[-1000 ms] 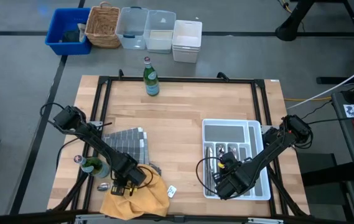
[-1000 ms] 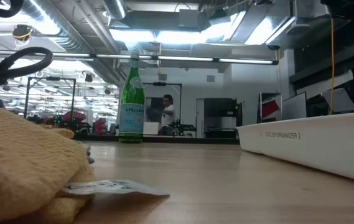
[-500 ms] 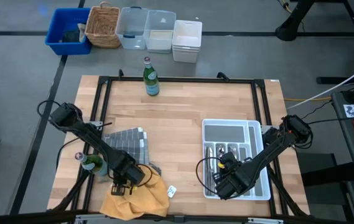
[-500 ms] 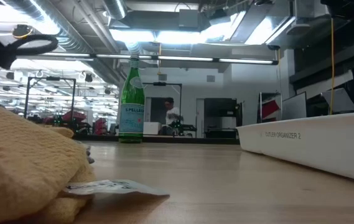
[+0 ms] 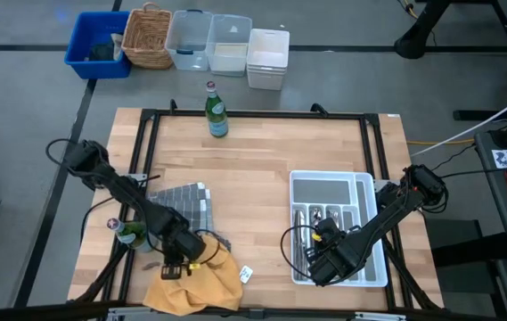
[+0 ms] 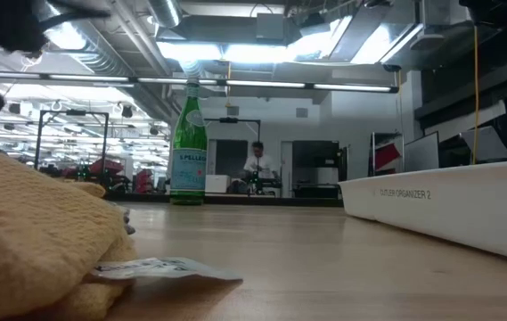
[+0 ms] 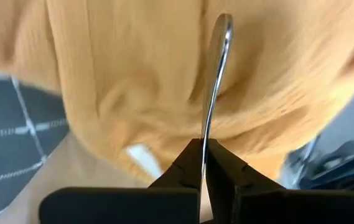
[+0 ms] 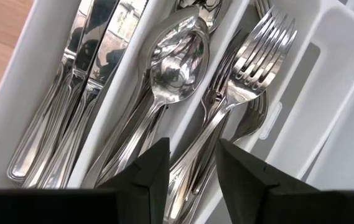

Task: Sort silverware
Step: Stack the silver spoon into the white utensil tray with the other silver spoons

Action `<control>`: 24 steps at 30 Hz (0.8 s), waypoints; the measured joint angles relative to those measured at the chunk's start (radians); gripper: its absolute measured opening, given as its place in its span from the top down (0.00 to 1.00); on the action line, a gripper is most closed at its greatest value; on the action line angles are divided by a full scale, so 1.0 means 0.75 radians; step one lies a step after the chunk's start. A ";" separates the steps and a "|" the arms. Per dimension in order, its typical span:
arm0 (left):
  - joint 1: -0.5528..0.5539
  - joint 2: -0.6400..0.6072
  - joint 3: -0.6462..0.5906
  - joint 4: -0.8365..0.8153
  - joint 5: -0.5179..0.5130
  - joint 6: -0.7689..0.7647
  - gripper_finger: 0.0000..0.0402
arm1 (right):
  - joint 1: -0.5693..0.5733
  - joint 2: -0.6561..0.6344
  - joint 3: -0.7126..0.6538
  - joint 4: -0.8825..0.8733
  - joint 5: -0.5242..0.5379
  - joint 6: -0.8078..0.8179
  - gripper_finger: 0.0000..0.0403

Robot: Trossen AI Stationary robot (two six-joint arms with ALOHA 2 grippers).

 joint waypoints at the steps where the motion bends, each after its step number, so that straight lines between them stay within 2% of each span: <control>1: 0.011 -0.015 0.000 0.026 -0.002 -0.023 1.00 | 0.000 0.000 0.000 0.001 0.000 0.000 0.67; 8: 0.103 -0.095 0.001 0.371 -0.073 -0.057 1.00 | 0.000 0.000 0.026 0.003 -0.002 -0.015 0.67; 17: 0.248 -0.096 0.001 0.837 -0.076 0.050 1.00 | 0.000 -0.001 0.225 0.007 0.003 -0.264 0.67; 24: 0.386 -0.096 0.001 1.192 -0.078 -0.028 1.00 | 0.000 -0.001 0.361 0.007 0.166 -0.452 0.67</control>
